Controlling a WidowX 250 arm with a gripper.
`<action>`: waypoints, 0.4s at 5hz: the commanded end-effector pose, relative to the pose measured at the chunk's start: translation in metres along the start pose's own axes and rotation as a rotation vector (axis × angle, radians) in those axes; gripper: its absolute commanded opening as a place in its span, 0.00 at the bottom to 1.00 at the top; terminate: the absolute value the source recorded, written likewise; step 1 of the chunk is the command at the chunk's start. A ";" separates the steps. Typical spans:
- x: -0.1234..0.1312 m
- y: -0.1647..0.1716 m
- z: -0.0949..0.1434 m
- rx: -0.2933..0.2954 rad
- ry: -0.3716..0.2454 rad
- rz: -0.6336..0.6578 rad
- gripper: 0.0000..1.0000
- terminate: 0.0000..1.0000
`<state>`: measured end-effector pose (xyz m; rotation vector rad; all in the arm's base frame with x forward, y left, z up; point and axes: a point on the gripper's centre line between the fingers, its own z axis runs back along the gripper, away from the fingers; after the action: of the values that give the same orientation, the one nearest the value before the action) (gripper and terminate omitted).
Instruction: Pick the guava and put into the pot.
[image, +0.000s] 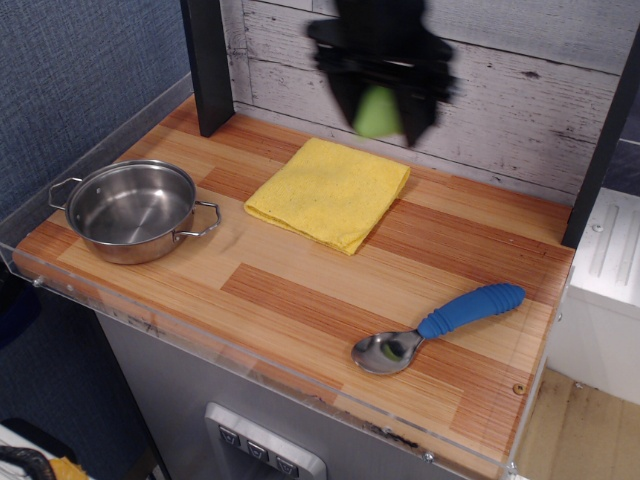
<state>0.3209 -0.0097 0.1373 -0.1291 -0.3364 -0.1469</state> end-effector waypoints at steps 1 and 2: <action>-0.040 0.053 0.048 0.083 -0.070 0.149 0.00 0.00; -0.064 0.083 0.058 0.122 -0.070 0.221 0.00 0.00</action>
<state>0.2608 0.0950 0.1482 -0.0630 -0.3582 0.1136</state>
